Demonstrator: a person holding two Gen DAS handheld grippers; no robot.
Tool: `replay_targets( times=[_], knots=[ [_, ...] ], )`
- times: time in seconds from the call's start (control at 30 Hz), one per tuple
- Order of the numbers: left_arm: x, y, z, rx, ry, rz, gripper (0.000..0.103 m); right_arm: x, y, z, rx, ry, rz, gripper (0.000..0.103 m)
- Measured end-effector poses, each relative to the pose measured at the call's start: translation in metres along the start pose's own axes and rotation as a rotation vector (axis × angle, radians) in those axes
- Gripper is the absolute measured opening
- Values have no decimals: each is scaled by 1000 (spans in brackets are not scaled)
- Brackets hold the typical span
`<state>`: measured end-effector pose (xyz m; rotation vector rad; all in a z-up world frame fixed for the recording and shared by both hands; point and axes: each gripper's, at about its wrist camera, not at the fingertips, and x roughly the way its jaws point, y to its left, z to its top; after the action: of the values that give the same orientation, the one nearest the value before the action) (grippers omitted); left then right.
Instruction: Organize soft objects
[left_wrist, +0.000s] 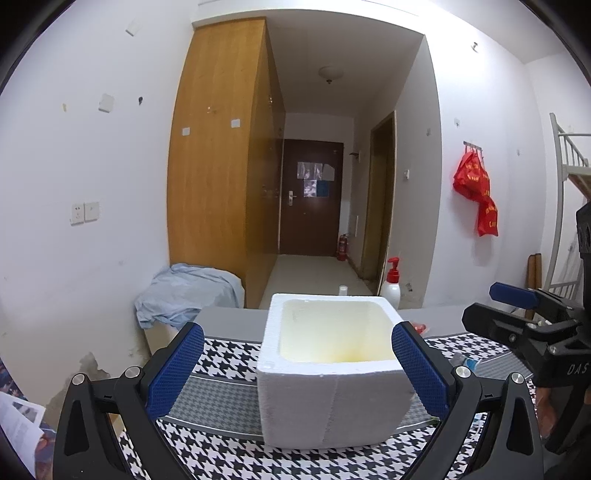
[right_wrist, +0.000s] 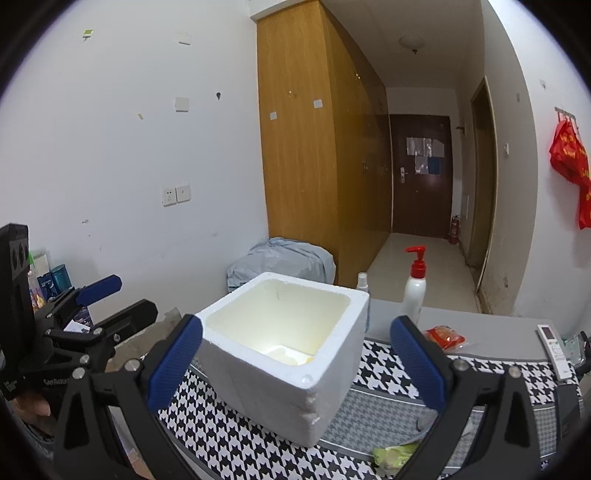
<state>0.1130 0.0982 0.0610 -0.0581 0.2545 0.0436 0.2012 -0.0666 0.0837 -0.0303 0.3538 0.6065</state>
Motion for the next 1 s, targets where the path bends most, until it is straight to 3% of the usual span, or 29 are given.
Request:
replay_targets(
  times=[0.67,1.0],
  knots=[
    [-4,-18,-11,-34,-1,-29,102,-27,-18,-20,13,-47,1,103],
    [3,-27,-30,4,11,-25,102,-27,-24,-37,13,-25,-20,103]
  ],
)
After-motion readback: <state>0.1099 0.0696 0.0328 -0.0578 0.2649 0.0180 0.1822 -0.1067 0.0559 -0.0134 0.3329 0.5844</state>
